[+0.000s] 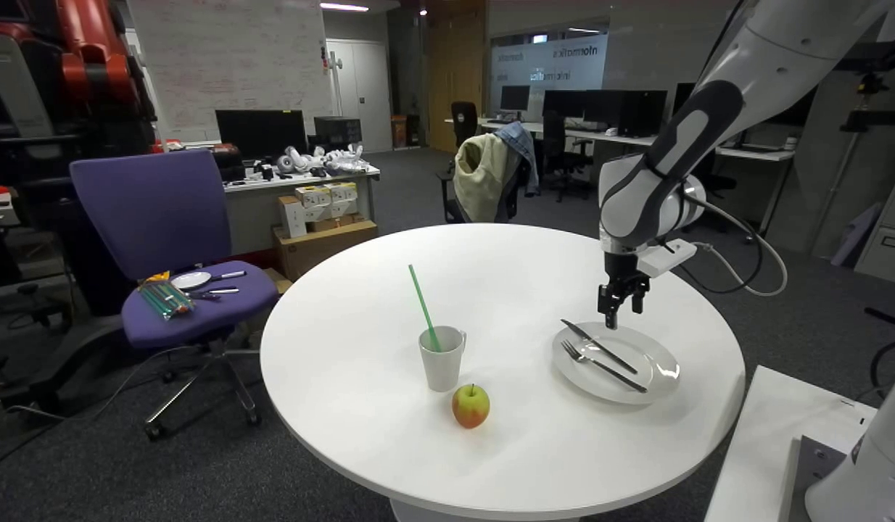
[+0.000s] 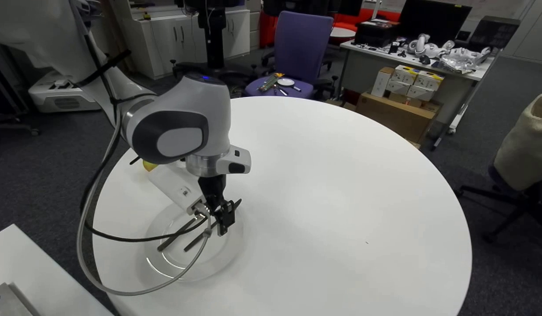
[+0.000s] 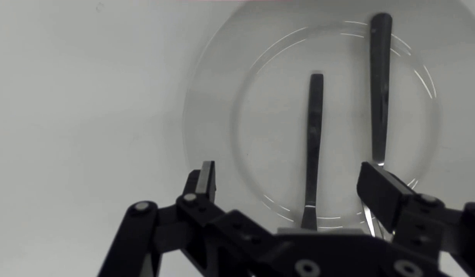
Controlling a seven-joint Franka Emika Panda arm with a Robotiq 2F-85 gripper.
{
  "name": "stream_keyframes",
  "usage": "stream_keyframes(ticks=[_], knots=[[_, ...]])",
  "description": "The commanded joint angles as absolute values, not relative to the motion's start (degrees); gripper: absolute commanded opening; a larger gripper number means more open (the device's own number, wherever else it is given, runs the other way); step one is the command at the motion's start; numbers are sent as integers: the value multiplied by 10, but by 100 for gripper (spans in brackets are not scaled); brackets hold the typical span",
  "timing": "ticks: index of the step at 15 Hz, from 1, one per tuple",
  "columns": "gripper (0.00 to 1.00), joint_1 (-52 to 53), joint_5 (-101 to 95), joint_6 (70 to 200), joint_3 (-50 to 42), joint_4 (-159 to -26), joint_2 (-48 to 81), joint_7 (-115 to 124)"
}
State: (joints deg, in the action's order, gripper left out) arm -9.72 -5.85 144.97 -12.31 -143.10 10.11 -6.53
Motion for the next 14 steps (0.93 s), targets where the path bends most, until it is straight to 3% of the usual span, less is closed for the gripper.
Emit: stream_keyframes(ticks=[1, 8, 14], knots=[[100, -103, -32, 1446, -104, -1422, 119, -79], [97, -105, -3, 1454, -85, -1391, 168, -72], [74, -109, -1, 1457, -87, -1376, 186, -71]])
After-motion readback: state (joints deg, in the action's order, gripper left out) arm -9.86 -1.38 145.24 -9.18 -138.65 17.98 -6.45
